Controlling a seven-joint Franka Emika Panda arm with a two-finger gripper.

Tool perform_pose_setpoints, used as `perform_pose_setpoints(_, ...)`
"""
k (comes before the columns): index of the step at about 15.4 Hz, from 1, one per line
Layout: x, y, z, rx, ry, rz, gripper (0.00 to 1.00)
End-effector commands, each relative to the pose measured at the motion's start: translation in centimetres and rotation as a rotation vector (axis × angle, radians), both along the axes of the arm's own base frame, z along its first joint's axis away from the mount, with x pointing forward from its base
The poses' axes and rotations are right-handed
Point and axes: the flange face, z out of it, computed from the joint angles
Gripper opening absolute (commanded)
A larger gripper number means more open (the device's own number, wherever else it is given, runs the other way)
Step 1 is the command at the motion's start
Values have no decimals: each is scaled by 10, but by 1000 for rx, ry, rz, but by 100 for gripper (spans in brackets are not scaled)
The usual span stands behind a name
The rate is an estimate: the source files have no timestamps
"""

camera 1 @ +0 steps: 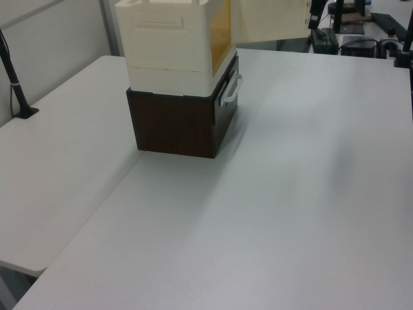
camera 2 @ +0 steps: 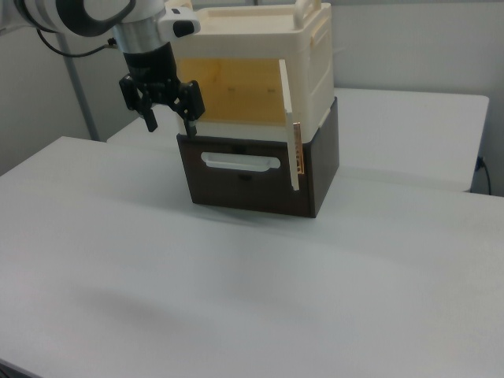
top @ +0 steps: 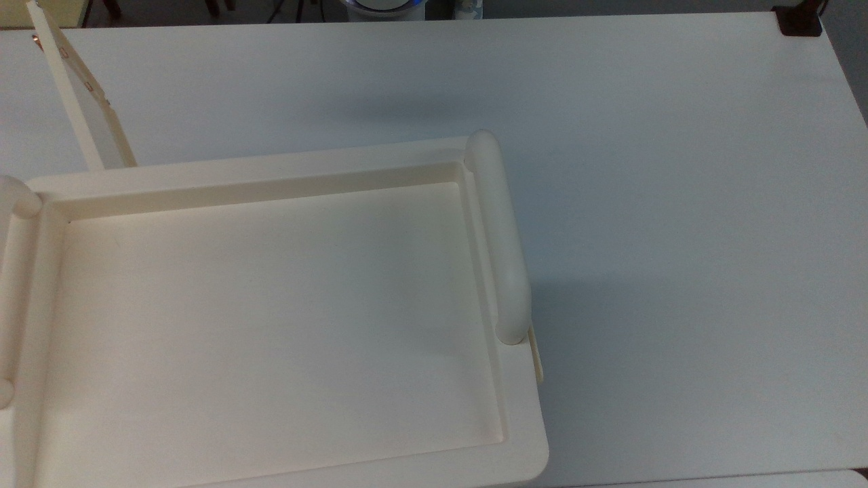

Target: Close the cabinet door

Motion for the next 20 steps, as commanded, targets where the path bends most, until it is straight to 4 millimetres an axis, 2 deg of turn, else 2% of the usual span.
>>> perform_pose_setpoints(1,-9,-17,10,-4,-21,-5,47)
perform_pose_setpoints(3,-10,-33,19,-3,-53,-46,16)
perform_pose_setpoints(4,-13,-51,26,6,-76,-107,5)
perform_pose_setpoints(5,-17,-69,35,20,-100,-177,0)
perform_pose_setpoints(9,-24,-134,68,46,-304,-418,0)
perform_pose_setpoints(13,-22,-171,81,56,-467,-615,0)
perform_pose_setpoints(15,-14,-183,75,73,-516,-728,0)
perform_pose_setpoints(17,1,-191,60,65,-540,-775,0)
perform_pose_setpoints(18,6,-199,50,55,-537,-795,0)
perform_pose_setpoints(20,19,-201,30,37,-508,-799,0)
